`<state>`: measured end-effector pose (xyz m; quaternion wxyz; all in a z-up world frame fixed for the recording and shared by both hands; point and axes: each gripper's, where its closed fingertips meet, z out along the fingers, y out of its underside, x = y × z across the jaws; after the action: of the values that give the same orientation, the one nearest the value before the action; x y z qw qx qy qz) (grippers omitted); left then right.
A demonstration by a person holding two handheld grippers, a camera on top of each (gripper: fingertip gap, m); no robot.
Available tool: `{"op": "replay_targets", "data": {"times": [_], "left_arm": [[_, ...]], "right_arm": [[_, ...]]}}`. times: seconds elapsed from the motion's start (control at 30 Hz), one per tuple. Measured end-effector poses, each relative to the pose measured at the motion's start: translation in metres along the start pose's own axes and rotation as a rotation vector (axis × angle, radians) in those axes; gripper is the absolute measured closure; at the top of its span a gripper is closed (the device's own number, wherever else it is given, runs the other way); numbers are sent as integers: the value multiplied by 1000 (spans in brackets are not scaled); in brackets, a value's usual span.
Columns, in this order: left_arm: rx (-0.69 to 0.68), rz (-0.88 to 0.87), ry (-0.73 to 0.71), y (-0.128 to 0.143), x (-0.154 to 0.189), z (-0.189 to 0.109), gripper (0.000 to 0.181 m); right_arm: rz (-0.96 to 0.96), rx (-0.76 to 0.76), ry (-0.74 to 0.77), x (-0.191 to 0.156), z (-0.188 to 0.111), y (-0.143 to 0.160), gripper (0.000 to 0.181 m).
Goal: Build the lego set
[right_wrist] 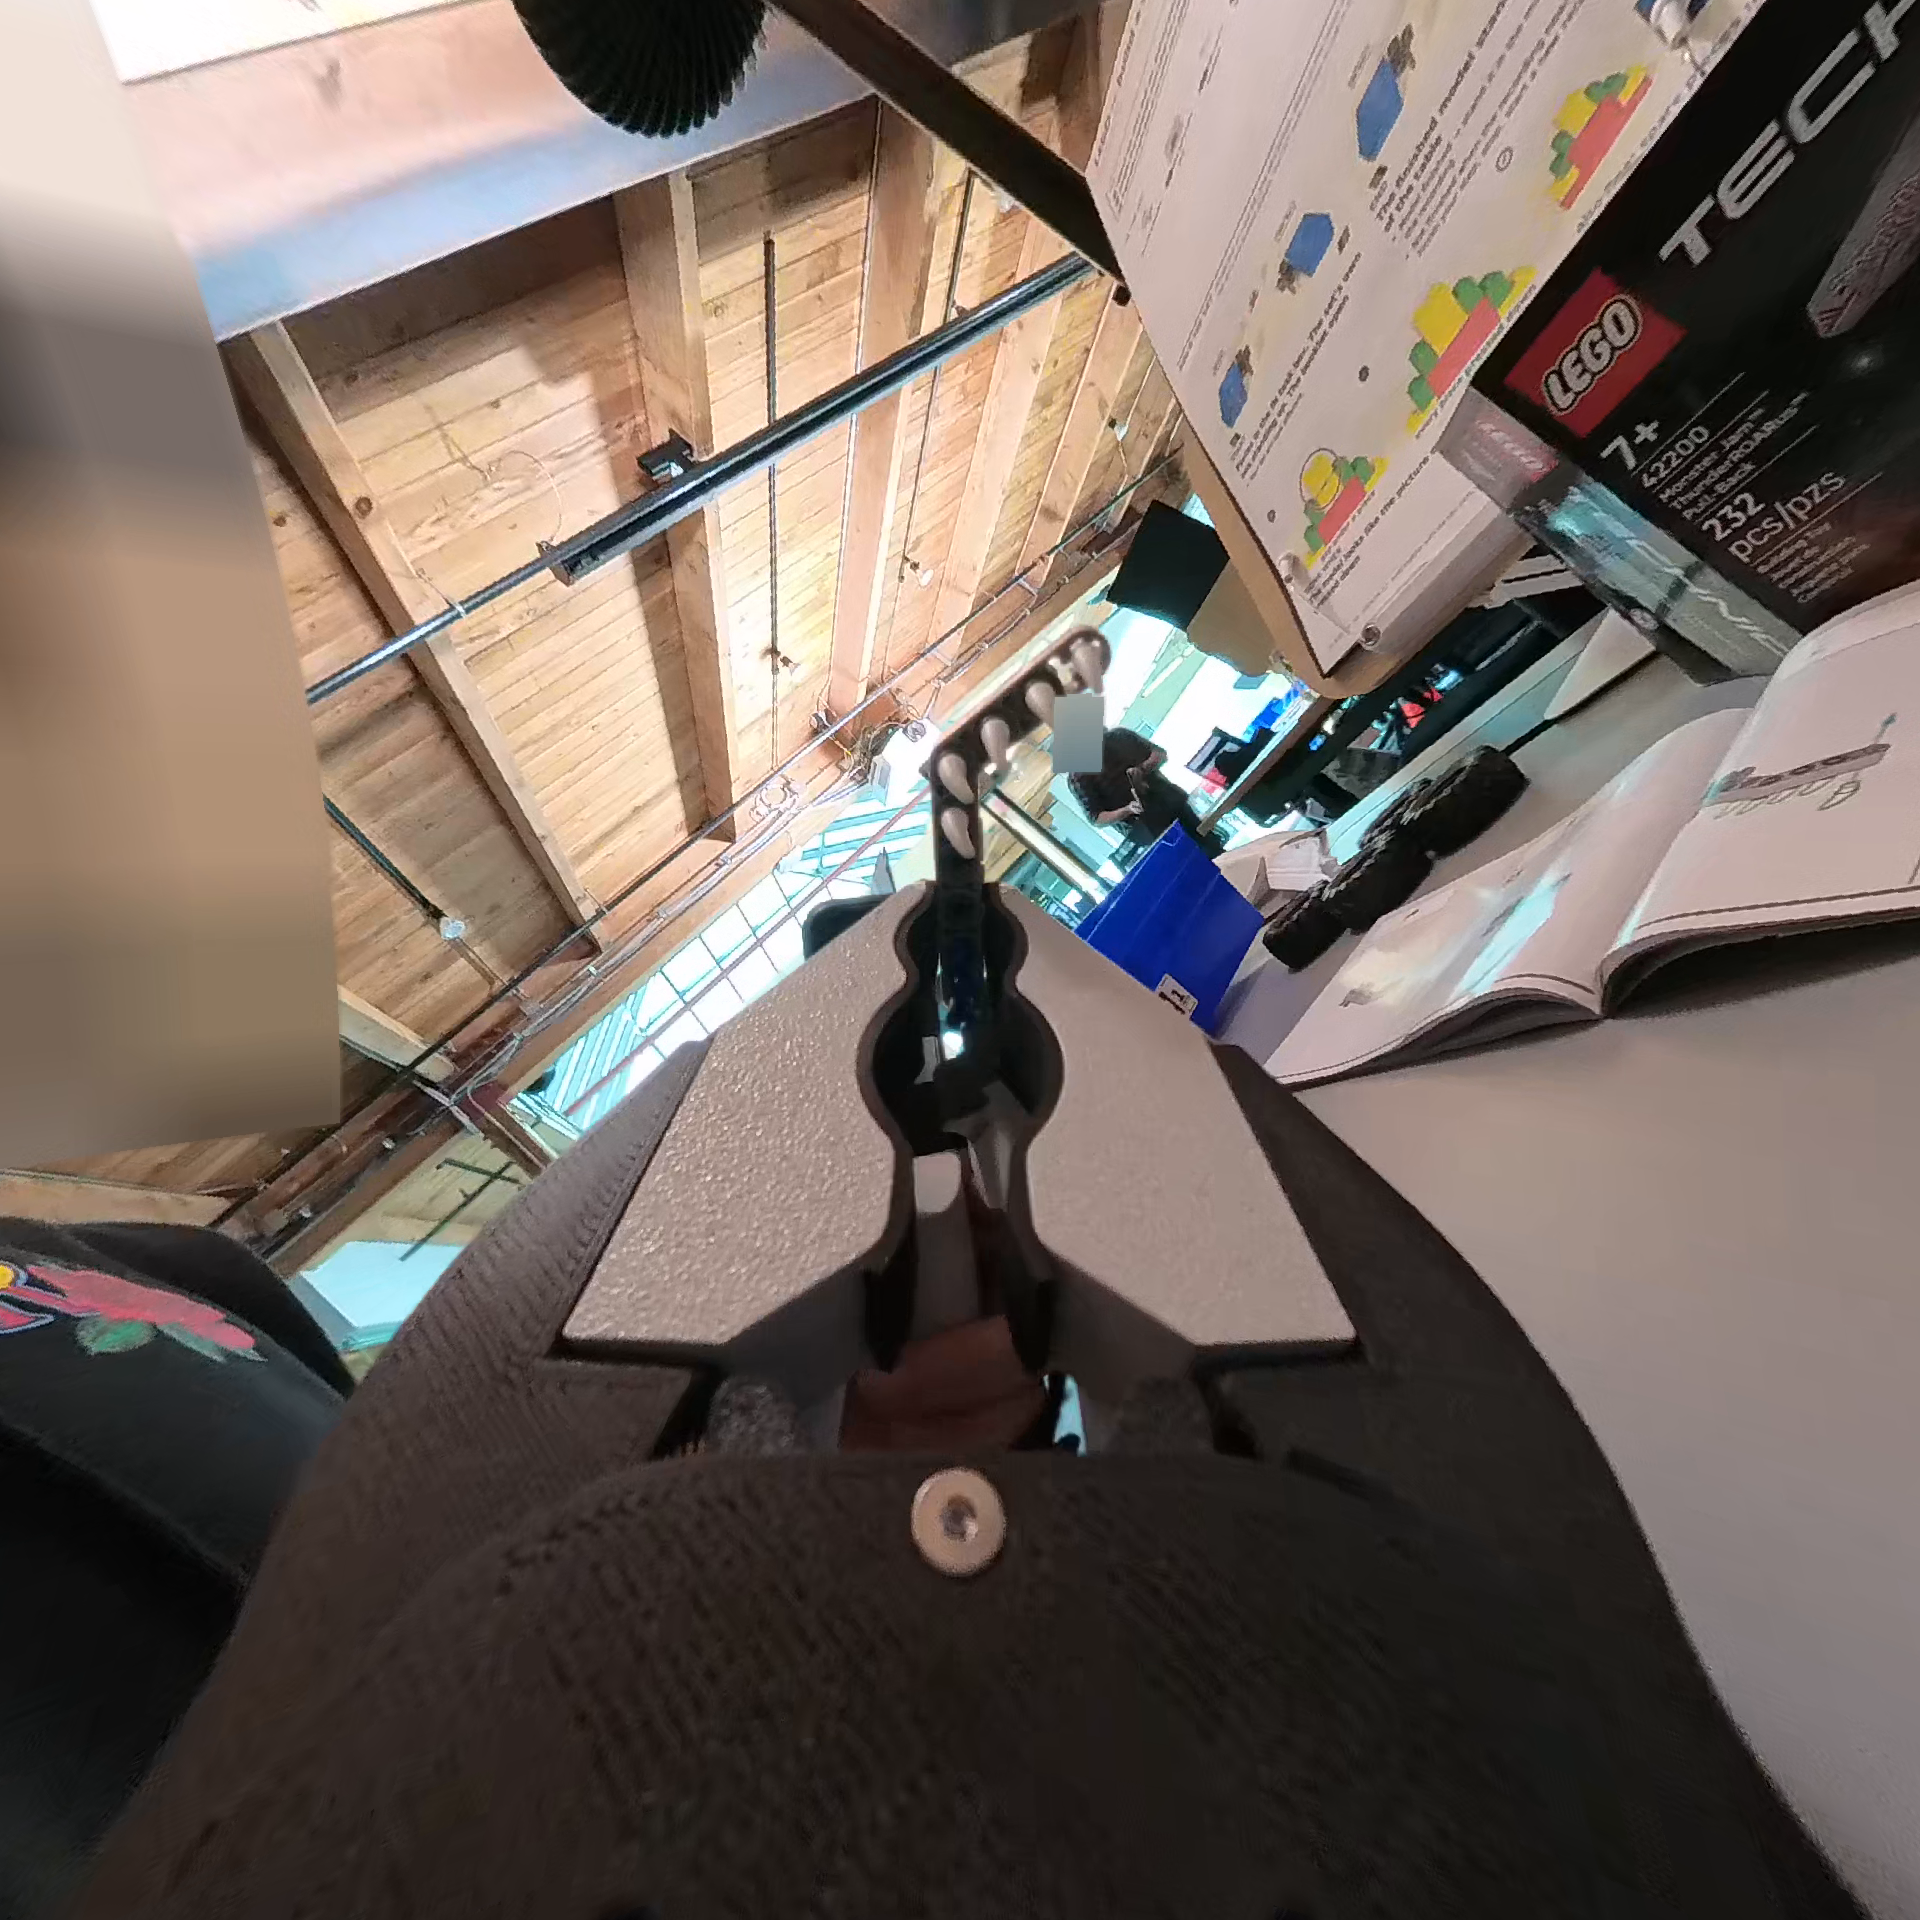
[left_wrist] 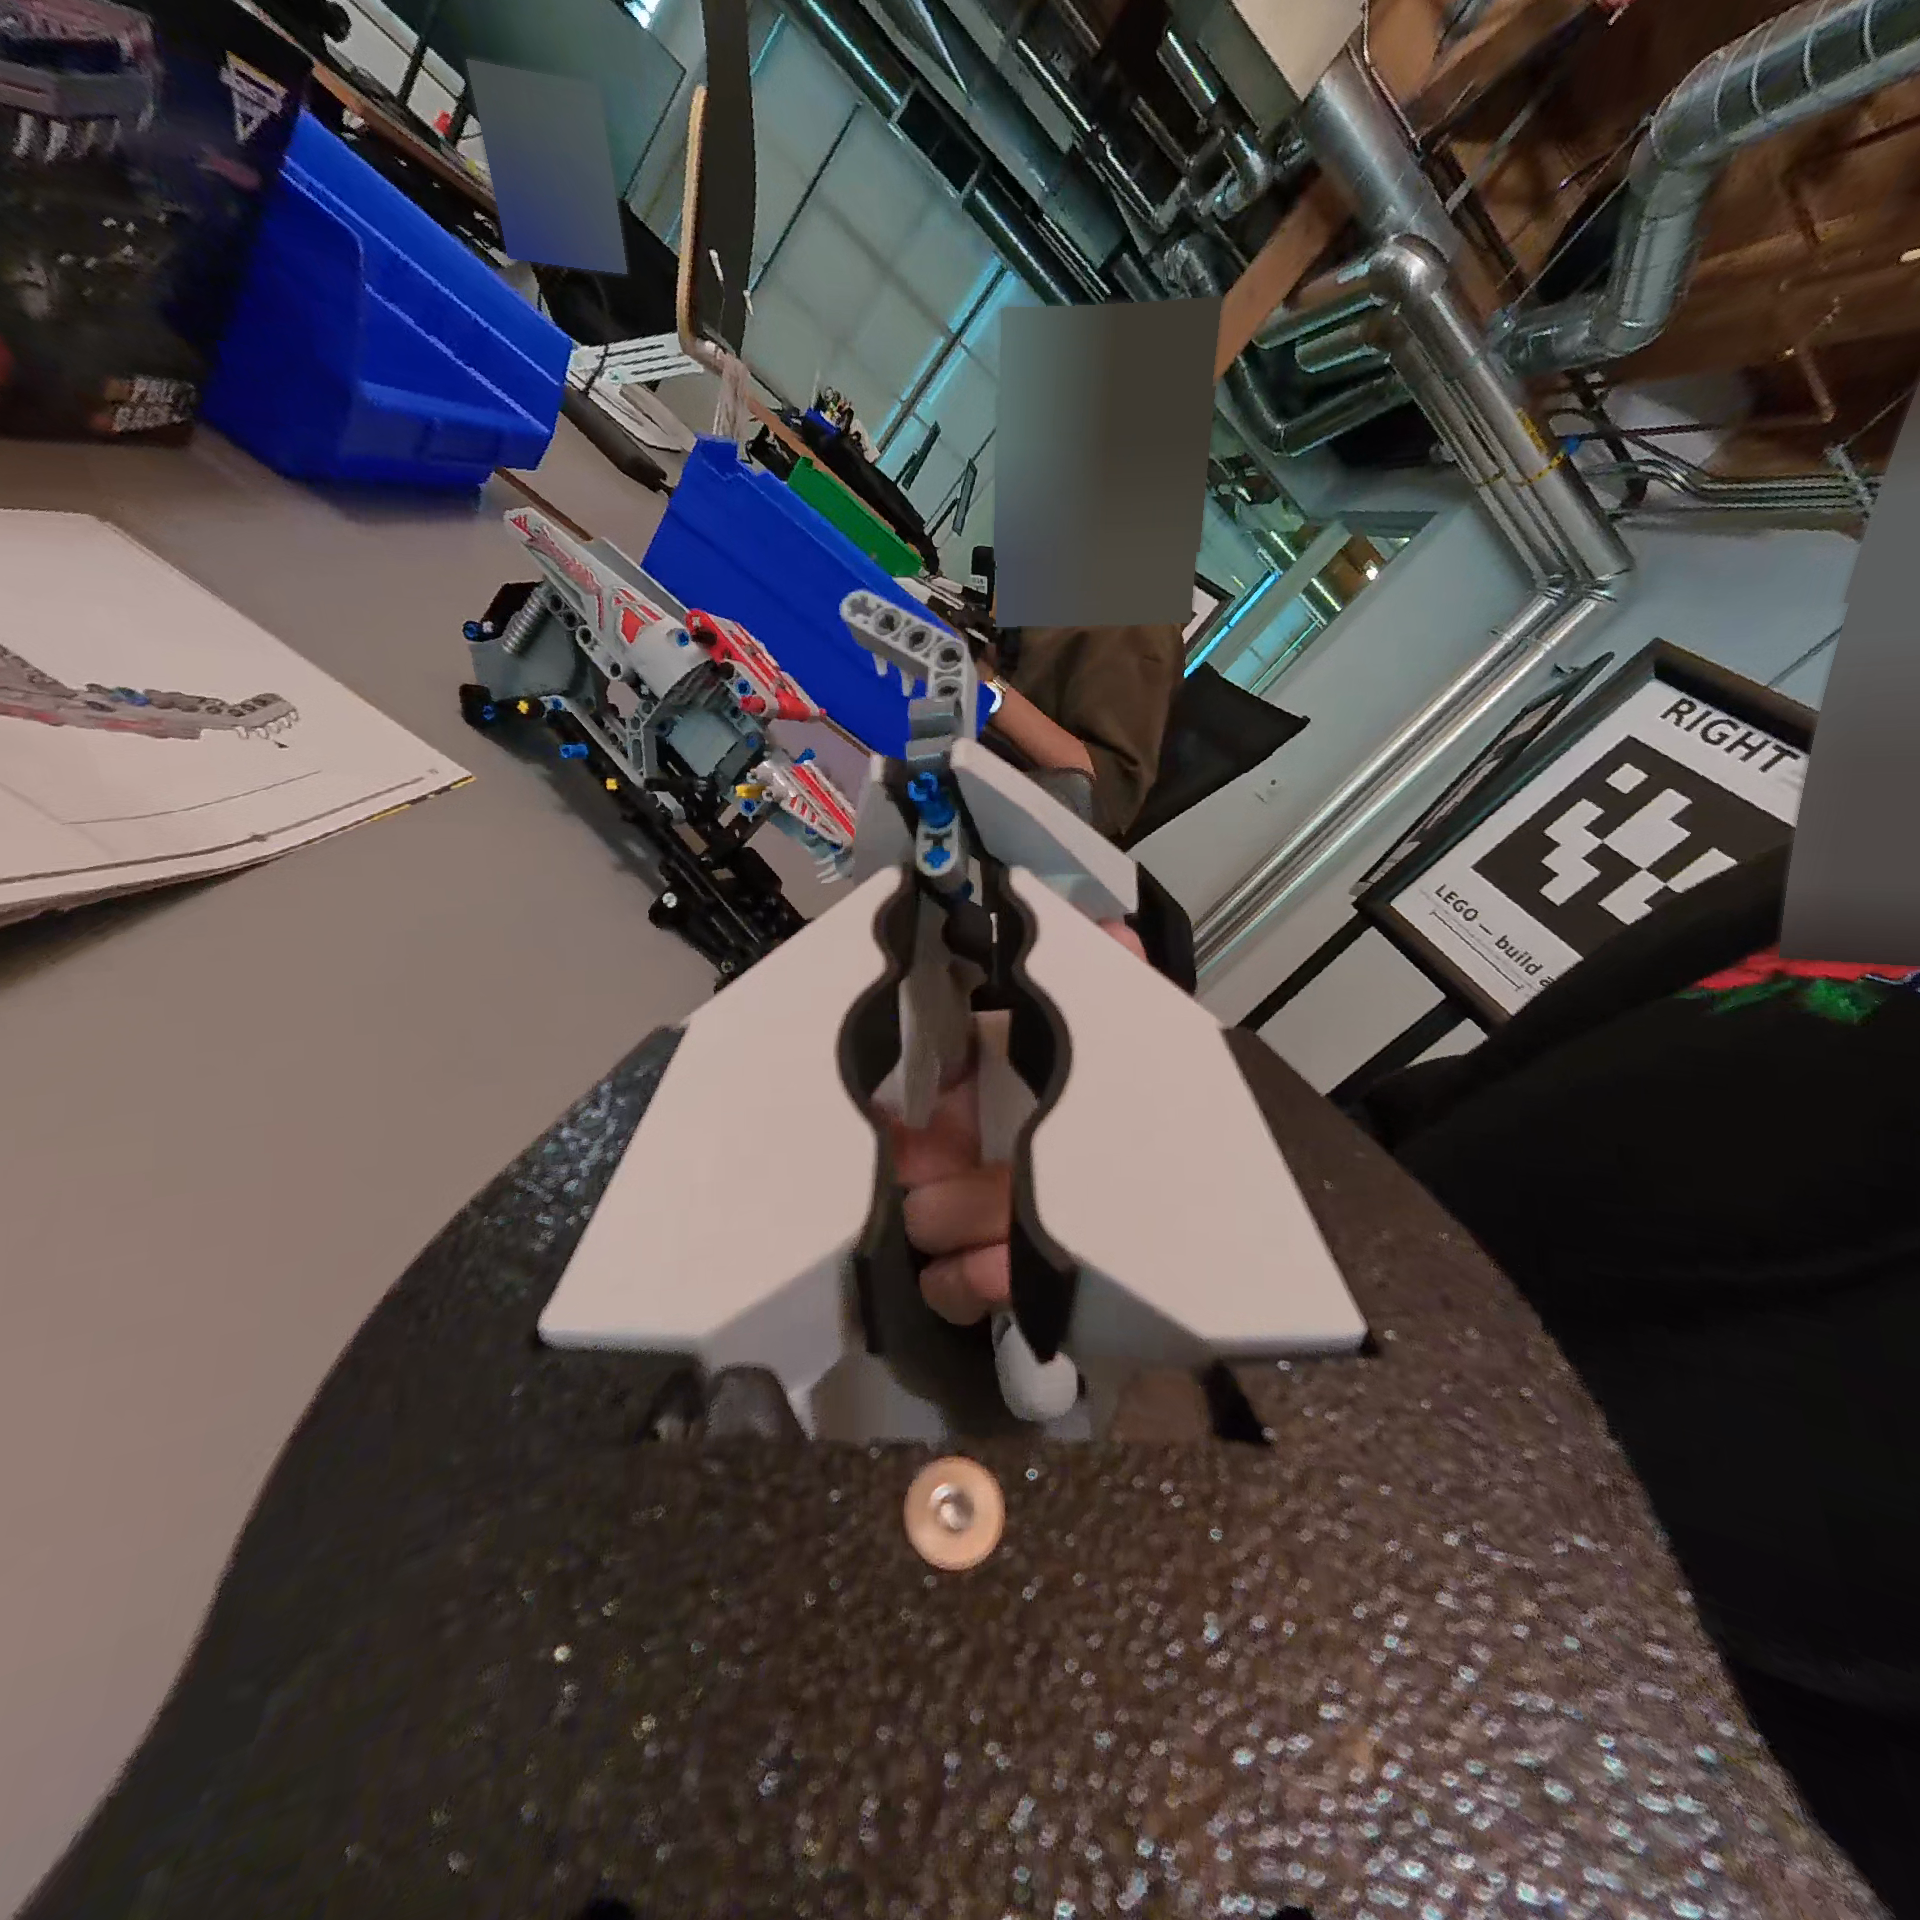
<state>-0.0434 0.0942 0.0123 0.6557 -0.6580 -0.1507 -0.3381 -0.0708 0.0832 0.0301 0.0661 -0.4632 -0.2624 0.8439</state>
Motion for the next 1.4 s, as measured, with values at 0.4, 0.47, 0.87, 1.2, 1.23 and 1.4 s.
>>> {"op": "replay_targets", "data": {"times": [0.4,0.47,0.87,1.2,1.23,1.4], "left_arm": [[-184,-264,68,5,-23,-42,178],[-247,-316,82,10,-26,-52,178],[-619,-404,83,50,-37,-71,177],[-771,-413,103,77,-31,-67,177],[-773,-414,100,77,-32,-67,177],[-774,-421,78,78,-36,-67,177]], "right_arm": [[-184,-195,49,8,-6,17,120],[-290,-292,112,17,-12,23,109],[-1447,-1044,-44,41,-40,48,126],[-1415,-1282,-162,57,-62,83,147],[-1411,-1282,-163,57,-62,84,150],[-1388,-1318,-171,58,-69,90,161]]}}
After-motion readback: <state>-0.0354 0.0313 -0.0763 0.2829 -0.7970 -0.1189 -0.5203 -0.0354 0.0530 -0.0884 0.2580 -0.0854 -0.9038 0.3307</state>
